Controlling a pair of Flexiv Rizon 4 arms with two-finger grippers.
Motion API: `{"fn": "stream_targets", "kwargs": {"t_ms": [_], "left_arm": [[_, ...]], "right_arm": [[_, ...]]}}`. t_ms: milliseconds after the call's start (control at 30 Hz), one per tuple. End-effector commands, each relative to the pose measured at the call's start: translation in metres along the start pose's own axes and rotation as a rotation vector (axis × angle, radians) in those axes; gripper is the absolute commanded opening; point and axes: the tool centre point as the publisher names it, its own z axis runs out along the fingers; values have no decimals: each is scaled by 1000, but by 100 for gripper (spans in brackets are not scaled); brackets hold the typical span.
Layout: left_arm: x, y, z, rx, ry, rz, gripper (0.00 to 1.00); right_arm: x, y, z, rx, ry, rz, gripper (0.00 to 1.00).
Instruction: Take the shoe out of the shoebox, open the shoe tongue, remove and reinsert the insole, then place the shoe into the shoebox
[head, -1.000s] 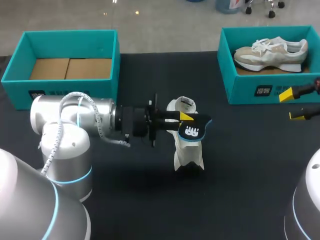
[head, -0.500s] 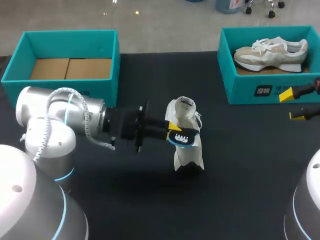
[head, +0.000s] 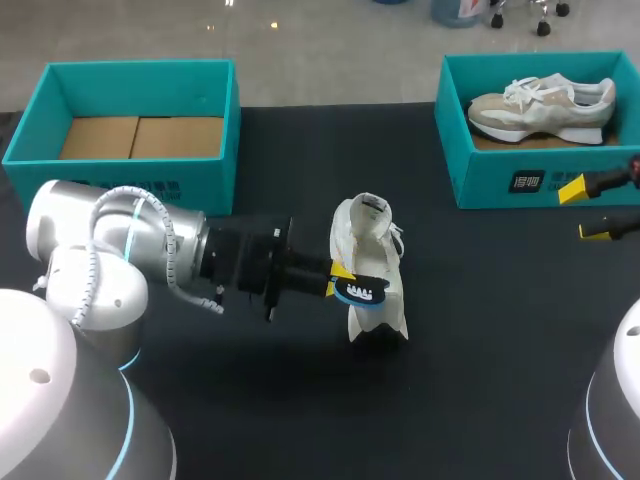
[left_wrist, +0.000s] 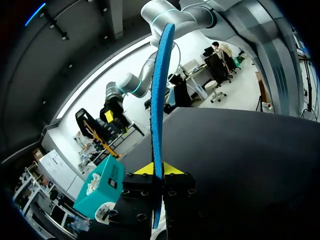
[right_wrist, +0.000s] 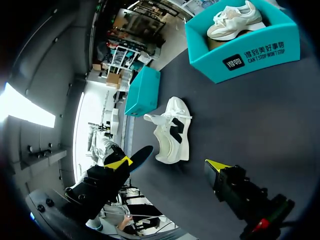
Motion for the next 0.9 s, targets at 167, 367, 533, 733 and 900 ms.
{"fn": "stream_targets", "kwargs": {"t_ms": [167, 367, 533, 733, 900], "left_arm": [[1, -1, 1, -5, -1, 0, 0], [-8, 5, 6, 1, -4, 27, 0], [-15, 8, 9, 6, -7, 32, 0], [-17, 15, 15, 4, -2, 11, 0], [-20, 14, 21, 4, 4, 8, 0]], "right_arm": [[1, -1, 0, -1, -3, 1, 100], [1, -1, 0, -1, -3, 1, 100], [1, -1, 0, -1, -3, 1, 100], [1, -1, 0, -1, -3, 1, 100], [1, -1, 0, -1, -3, 1, 100]]}}
